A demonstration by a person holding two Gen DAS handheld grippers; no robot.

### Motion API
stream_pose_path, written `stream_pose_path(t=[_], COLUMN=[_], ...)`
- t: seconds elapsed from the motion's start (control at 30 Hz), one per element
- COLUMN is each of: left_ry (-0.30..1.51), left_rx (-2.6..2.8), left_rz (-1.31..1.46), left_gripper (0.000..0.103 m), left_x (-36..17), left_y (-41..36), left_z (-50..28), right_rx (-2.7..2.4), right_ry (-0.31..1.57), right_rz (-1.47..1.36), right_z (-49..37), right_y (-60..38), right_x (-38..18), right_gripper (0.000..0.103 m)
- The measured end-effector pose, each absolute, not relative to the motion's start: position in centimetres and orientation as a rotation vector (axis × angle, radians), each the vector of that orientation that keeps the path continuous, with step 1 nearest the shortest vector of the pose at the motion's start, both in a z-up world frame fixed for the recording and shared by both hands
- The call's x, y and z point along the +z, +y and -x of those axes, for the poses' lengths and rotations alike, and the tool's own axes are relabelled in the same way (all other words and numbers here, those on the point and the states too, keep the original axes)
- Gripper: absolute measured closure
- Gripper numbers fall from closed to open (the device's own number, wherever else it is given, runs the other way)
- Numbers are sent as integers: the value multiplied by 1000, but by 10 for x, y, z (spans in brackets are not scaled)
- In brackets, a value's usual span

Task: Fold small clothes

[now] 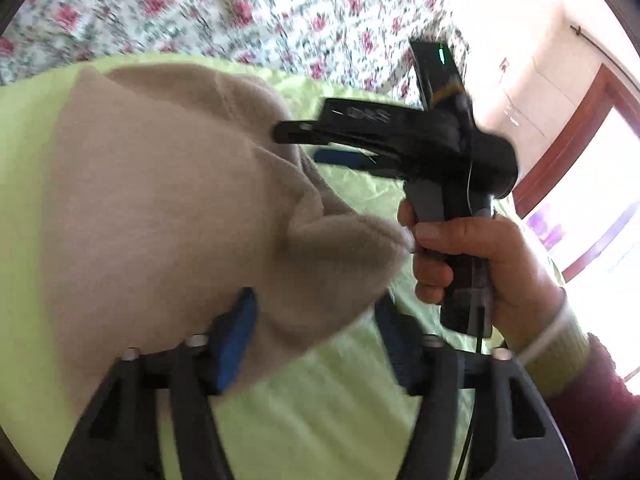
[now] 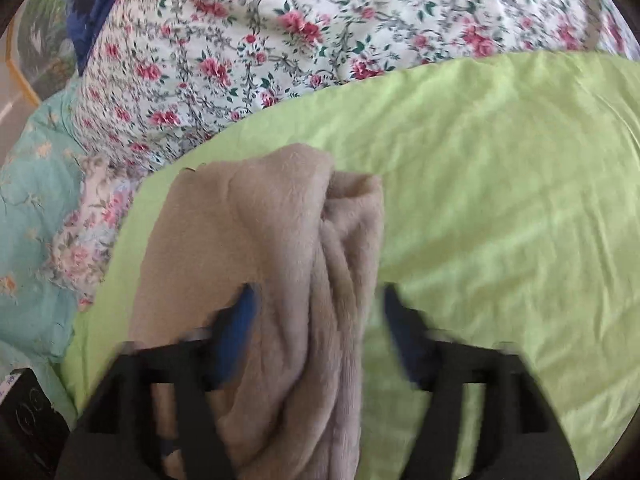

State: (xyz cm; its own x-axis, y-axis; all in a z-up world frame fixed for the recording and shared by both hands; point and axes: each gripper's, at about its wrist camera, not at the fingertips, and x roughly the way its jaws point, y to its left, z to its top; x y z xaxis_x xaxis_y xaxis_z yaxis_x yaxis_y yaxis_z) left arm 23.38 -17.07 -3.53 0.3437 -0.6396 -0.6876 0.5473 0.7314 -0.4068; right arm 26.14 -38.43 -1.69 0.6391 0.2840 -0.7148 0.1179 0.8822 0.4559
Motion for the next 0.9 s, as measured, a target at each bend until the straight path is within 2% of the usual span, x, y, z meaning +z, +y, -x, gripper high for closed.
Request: stream_pose_path(t=[0.03,0.13,0.3,0.43,0.5,0.57,0.6,0.67,0.73,0.8,0.9], left_ry=[928,887,930,1026,1057,1077,1076,1067,1047,1010,979], left_rx=[-766,-702,-581,-564,-588,-623,-640,-681,-689,-697,-689], left_rz=[118,152,223,313,359,409,416,405,384,360,330], left_gripper=[26,19,15,15,13,12,14,33,49,55,56], left_x=[-29,-16,-26,-57,-71,-80,-84,-85,-81,-69,-47], left_y=[-159,-122,-78,-67,-67,-70,-73,-80,-86,-85,-70], left_z=[-228,-230,-272,-323,-341,-355,-359,-359,-358,-349,-331], right_rx=[113,150,185,201,215,231,238,228,217,216,252], right_ry=[880,905,937,944,959,992,996,994,974,937,900], right_rz=[-516,-550,-605,-646,-650,-651,-665,-676,-672,-688,-686], right_z=[-257,-249,-250,-259,-263,-269,-271,-271,-266,-256,-239], right_y=[-385,-381,-377,-380,-378,-375,-374,-373,-370,-361,-339], right_x=[-18,-24,-40,-48,-51,-57,-59,-61,-55,-42,-22], right_gripper=[26,26,26,26,32,48,52,66,71,72,72])
